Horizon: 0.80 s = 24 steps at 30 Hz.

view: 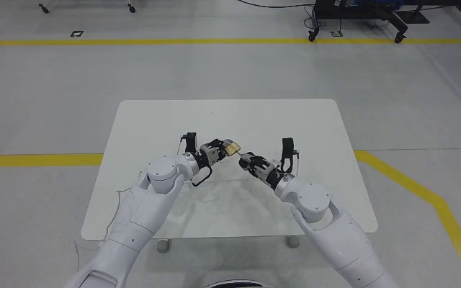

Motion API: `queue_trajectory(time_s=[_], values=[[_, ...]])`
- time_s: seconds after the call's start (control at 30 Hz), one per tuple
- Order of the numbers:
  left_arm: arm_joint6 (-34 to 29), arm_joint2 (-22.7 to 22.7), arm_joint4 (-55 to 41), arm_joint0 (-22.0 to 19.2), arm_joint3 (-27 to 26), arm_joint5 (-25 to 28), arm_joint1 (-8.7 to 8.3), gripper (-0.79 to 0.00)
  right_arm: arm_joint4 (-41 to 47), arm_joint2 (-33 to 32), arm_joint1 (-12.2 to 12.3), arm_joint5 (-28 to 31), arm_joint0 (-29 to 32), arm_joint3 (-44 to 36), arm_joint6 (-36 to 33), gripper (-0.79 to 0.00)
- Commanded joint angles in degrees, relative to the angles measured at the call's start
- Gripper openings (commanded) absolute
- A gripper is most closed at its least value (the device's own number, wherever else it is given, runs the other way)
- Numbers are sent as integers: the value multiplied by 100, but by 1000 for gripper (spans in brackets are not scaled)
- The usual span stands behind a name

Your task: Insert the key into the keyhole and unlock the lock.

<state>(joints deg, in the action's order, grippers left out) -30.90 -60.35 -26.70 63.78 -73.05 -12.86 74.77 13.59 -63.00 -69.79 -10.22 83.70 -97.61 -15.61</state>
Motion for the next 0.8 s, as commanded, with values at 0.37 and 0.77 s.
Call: queue_trajectory(time_s=[0.37, 0.77], values=[[-67, 61, 144, -1, -31, 16, 9, -785, -51, 37, -39, -36, -43, 43, 68, -785], [-26, -52, 206, 45, -96, 256, -5, -785, 308, -198, -26, -61, 23, -30, -305, -259]])
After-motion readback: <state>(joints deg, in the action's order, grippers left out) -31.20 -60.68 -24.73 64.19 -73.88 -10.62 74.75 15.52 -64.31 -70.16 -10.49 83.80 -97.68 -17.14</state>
